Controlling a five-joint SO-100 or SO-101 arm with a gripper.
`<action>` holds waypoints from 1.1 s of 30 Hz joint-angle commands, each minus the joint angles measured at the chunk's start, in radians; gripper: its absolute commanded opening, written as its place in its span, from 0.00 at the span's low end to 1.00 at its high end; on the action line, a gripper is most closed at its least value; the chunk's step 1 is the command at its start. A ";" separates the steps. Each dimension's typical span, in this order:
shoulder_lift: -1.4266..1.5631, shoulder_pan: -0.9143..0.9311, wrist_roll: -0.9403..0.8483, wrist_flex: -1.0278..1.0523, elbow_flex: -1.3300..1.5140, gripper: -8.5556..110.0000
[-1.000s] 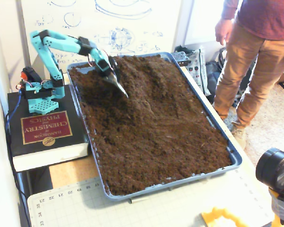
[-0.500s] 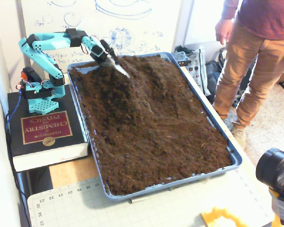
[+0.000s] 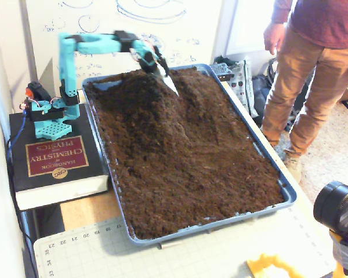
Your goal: Build a berm.
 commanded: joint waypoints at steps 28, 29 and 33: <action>-0.535 0.055 -0.061 0.048 -0.798 0.07; -0.548 0.064 -0.071 0.037 -0.801 0.07; -0.591 0.087 -0.083 -0.032 -0.799 0.07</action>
